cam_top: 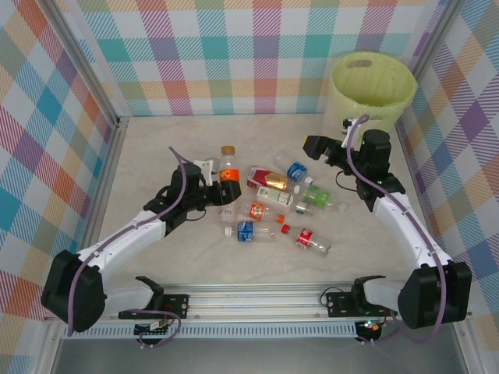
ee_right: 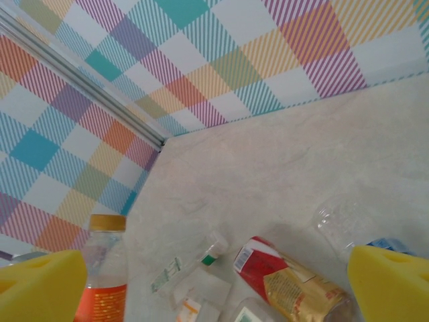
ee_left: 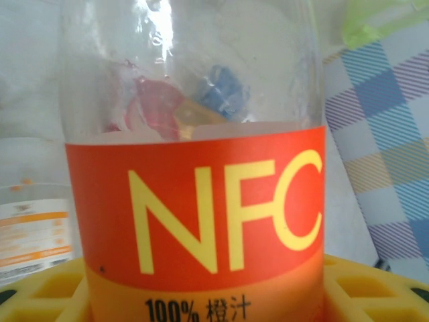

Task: Put the plastic bottles in the bin

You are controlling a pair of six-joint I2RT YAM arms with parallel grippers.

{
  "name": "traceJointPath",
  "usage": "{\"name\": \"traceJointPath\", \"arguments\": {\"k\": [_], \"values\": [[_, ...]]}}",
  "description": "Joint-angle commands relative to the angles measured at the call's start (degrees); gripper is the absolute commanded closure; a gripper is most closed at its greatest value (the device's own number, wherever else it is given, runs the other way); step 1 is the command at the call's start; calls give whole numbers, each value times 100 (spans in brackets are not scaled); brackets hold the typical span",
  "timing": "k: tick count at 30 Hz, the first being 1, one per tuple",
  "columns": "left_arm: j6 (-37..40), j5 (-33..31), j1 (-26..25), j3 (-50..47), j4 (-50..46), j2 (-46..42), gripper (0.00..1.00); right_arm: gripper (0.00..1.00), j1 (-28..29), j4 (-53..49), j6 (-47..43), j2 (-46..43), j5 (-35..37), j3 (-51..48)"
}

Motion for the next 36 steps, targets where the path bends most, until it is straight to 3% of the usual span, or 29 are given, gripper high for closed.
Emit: {"name": "traceJointPath", "arguments": {"k": [1,7,21,36], "values": [[186,705,-165,377,708,249,61,0,100,349,760,169,-698,-20],[653,1104,-500,867,848,742,62,0,336,268,1039,487,-1597,325],[1195,1503,-1100,1758,672,1625,60,0,860,274,1031,1019,-1189,716],[1211,1530,-1161,1844,646,1757,57,53,905,63,766,1157,-1377,707]]}}
